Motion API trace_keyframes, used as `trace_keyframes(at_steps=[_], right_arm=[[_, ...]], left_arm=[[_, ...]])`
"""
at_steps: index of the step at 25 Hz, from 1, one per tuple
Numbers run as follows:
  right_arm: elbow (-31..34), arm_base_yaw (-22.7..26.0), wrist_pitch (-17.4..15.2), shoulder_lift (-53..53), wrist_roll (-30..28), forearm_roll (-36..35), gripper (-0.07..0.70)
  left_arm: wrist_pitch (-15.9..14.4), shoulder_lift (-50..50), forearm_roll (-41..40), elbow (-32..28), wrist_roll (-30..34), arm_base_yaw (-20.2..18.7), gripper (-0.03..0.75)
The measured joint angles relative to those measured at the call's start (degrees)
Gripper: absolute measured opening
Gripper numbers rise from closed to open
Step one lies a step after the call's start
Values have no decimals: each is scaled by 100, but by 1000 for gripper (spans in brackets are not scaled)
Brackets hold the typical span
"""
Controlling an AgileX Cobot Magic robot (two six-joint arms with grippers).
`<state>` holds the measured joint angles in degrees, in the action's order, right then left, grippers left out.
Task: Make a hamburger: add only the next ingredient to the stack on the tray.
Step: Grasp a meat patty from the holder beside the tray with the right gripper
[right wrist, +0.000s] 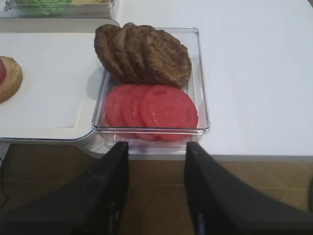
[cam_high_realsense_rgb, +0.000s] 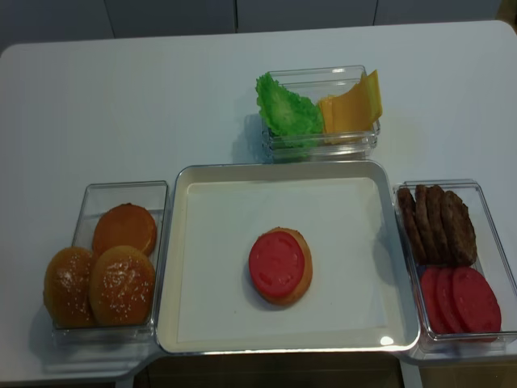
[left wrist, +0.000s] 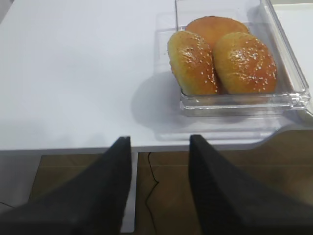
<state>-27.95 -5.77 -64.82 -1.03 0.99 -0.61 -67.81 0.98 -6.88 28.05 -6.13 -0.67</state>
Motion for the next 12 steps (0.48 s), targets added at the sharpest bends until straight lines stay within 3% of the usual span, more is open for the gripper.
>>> trace_keyframes(at_steps=[12], right_arm=[[0, 0, 0, 0, 0, 0, 302]], left_arm=[[0, 0, 0, 0, 0, 0, 293]])
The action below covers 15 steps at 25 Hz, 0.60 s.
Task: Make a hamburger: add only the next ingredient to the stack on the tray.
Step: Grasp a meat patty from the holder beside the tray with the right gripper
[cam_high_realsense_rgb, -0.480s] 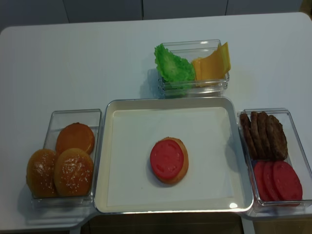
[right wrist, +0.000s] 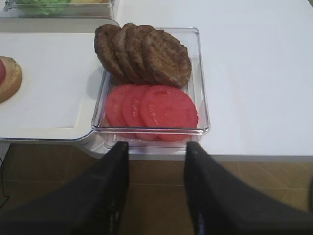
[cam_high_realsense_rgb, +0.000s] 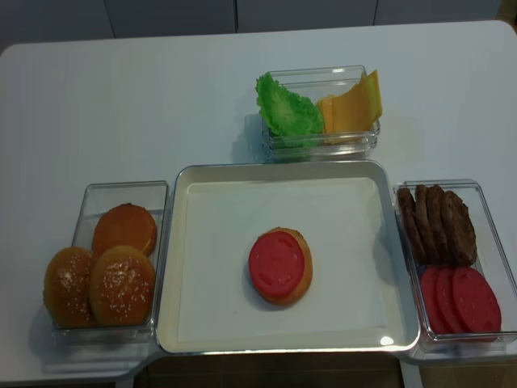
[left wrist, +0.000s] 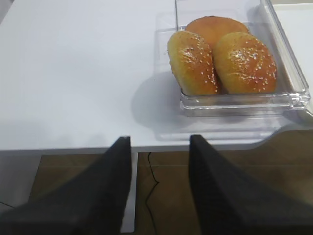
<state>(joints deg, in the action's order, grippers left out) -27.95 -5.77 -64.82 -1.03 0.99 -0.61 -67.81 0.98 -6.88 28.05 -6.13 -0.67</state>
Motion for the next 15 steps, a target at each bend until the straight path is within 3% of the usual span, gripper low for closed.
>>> trace_keyframes(at_steps=[15], right_arm=[[0, 0, 0, 0, 0, 0, 302]], left_arm=[[0, 0, 0, 0, 0, 0, 293]])
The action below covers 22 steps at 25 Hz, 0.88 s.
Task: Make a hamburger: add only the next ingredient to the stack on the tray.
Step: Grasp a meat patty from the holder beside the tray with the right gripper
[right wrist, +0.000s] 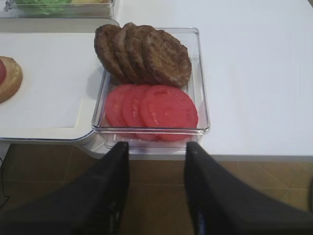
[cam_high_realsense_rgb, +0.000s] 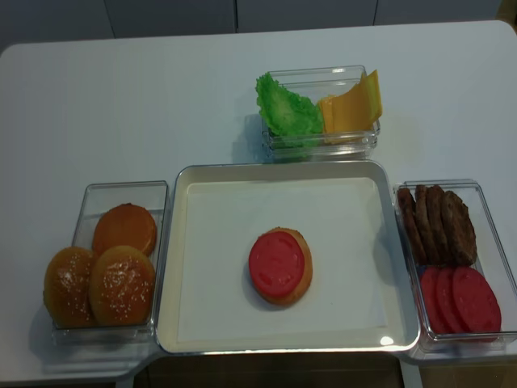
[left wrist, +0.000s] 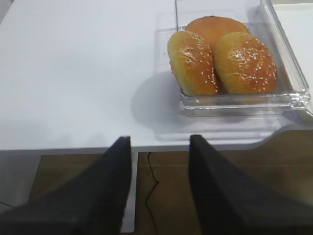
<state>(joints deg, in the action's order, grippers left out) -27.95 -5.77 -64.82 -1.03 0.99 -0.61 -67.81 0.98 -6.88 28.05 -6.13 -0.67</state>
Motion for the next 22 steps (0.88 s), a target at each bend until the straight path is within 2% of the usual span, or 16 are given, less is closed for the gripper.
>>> trace_keyframes(at_steps=[9, 12, 15, 18, 22], right_arm=[[0, 0, 0, 0, 9, 0, 305], [0, 0, 38, 0, 9, -54, 392], [-39, 0, 223, 0, 13, -343, 488], [-222, 0, 373, 174, 22, -568, 492], [-527, 0, 463, 944, 22, -604, 484]], left_arm=[[0, 0, 0, 0, 0, 0, 293], [0, 0, 0, 0, 0, 0, 293], [0, 0, 0, 0, 0, 0, 293], [0, 0, 0, 0, 0, 0, 293], [0, 0, 0, 0, 0, 0, 293]])
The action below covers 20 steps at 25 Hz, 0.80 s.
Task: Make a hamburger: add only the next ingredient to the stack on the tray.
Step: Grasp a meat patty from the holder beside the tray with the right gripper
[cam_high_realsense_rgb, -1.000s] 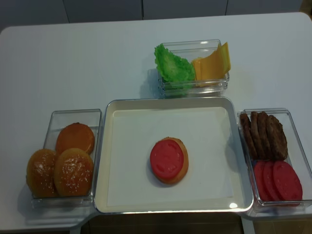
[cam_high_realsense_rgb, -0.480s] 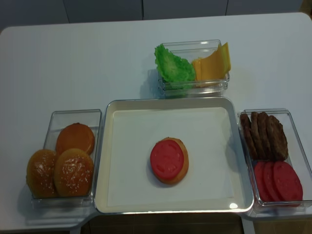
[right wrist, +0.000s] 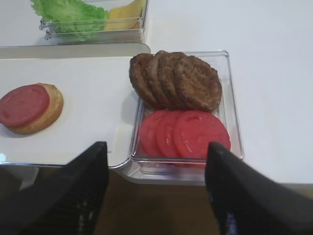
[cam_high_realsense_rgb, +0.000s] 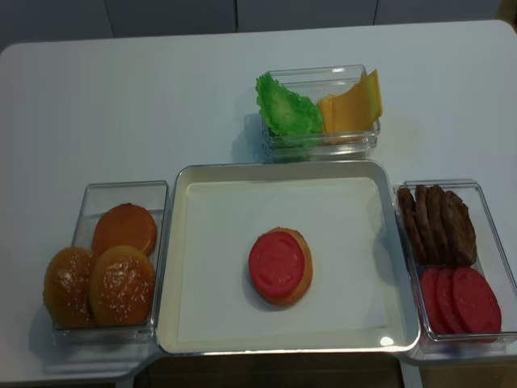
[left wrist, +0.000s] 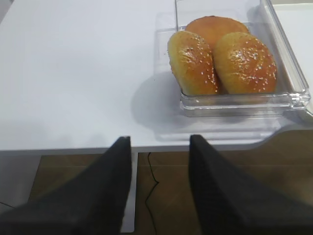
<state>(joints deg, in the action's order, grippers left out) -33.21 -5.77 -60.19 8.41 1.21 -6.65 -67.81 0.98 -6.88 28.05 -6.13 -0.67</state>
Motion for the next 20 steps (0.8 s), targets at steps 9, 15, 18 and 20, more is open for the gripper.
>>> trace_keyframes(at_steps=[9, 15, 18, 20], right_arm=[[-814, 0, 854, 1768, -121, -66, 482], [-1152, -11, 1099, 2683, -121, -234, 482], [-1342, -208, 1148, 3208, -121, -260, 478], [-1499, -380, 1146, 3613, -121, -272, 467]], left_arm=[[0, 0, 0, 0, 0, 0, 293], [0, 0, 0, 0, 0, 0, 293], [0, 0, 0, 0, 0, 0, 293], [0, 0, 0, 0, 0, 0, 293]])
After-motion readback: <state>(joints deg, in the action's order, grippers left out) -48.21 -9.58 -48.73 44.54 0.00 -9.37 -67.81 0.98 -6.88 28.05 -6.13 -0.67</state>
